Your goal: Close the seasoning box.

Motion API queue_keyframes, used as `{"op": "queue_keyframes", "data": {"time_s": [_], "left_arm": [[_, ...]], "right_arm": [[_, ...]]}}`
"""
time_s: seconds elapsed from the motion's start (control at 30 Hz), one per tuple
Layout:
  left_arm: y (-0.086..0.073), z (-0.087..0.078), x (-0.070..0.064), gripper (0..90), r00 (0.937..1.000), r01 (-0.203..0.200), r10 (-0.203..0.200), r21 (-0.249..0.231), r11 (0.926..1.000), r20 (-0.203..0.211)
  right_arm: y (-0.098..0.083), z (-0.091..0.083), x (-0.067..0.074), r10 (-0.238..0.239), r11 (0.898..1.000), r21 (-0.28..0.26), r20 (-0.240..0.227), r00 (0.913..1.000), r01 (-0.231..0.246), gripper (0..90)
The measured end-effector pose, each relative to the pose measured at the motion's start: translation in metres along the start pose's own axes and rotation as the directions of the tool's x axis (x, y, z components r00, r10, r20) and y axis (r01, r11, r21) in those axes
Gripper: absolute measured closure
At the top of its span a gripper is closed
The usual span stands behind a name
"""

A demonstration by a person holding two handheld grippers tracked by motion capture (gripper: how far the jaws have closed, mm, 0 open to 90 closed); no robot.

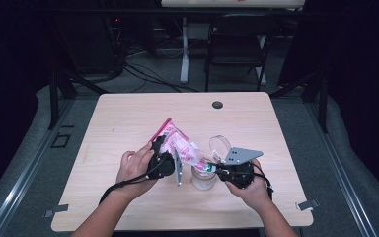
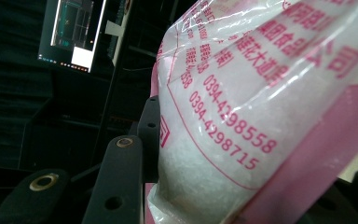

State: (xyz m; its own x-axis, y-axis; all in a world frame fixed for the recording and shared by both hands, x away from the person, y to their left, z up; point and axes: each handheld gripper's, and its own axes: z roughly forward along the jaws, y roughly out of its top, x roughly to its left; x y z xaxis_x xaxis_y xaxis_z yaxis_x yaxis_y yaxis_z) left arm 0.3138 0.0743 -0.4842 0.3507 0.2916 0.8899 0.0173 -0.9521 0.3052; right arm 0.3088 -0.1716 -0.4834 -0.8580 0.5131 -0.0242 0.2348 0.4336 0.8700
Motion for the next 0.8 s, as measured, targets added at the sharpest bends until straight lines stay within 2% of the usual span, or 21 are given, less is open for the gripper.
{"op": "queue_keyframes", "data": {"time_s": [0.8], "left_arm": [[0.0033,-0.0026,0.0031,63.8,0.9988,-0.045,0.045,0.002,0.9990,-0.016]], "right_arm": [[-0.0030,0.0018,-0.0013,0.004,1.000,0.007,0.003,1.0000,-0.004,90.0]]}}
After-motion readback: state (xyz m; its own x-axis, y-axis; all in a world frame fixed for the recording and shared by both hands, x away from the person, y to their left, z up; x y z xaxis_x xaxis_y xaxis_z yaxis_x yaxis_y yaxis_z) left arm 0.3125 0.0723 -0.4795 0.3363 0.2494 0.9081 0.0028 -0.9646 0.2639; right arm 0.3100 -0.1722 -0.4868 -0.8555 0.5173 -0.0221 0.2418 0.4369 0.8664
